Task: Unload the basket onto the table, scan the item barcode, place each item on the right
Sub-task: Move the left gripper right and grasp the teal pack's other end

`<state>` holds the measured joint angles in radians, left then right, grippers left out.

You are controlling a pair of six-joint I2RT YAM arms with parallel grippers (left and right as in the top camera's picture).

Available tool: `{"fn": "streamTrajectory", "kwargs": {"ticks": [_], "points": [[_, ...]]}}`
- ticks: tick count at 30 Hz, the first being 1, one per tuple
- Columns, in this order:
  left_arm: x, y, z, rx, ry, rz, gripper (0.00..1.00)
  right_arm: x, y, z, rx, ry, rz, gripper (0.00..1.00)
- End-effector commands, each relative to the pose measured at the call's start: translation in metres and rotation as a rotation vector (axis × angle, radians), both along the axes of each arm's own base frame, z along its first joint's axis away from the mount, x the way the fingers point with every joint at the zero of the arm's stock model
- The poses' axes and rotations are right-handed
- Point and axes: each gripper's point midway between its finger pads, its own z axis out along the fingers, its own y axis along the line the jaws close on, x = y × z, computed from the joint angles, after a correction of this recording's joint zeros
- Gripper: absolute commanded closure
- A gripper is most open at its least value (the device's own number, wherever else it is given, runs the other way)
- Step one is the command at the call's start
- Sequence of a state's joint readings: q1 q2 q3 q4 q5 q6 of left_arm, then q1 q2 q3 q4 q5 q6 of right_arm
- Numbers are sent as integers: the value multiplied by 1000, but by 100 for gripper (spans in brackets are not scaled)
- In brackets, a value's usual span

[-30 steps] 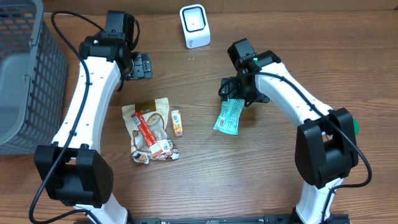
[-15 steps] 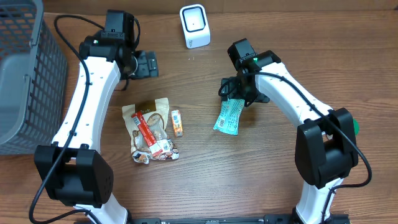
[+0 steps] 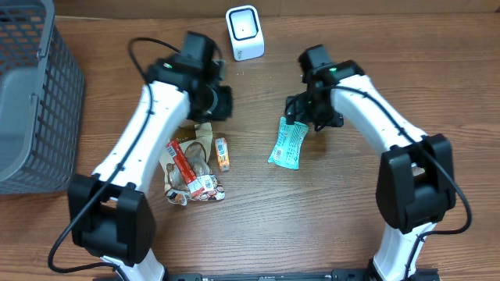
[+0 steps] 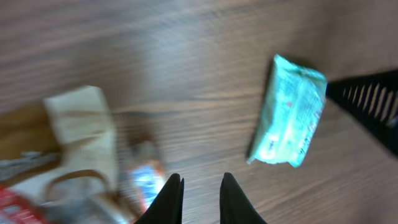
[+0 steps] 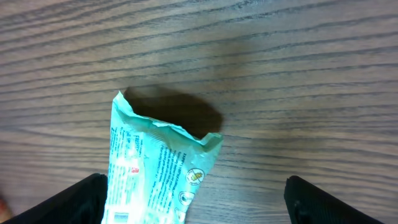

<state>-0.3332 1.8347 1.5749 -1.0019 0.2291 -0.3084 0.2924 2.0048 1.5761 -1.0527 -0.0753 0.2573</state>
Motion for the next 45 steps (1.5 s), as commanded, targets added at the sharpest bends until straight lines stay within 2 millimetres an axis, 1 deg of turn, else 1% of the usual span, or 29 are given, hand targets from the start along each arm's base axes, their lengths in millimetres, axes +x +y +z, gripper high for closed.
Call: {"fn": "streamTrajectory", "kwargs": {"ticks": [1,3,7,11,17,21,27,31,34,38,45], "points": [[-12,-20,-9,-27,23,1,88,-3,6,7,193,37,60,13],[-15,-31,-17,-37,19,-4,90,0,-2,9,223,39,38,15],[-17,-56,-30,-72,-15,-26,91,4,-15,9,221,35,4,23],[-21,-77,-38,-108,-39,-34,93,4,-16,5,220,43,3,24],[-30,-96,-48,-112,-34,-71,93,2,-13,-3,220,56,8,23],[-32,-101,-62,-99,-15,-82,94,-4,-11,-11,235,73,9,23],[-34,-104,-85,-92,34,-88,96,-13,-10,-30,244,87,8,23],[-38,-114,-102,-130,83,-108,96,-12,-3,-39,292,63,18,28],[-40,-118,-118,-145,121,-117,96,-10,0,-43,310,41,24,30],[-42,-116,-133,-125,139,-127,95,-8,0,-47,312,29,25,31],[-43,-111,-148,-87,156,-115,96,-8,3,-46,331,31,22,37]]}}
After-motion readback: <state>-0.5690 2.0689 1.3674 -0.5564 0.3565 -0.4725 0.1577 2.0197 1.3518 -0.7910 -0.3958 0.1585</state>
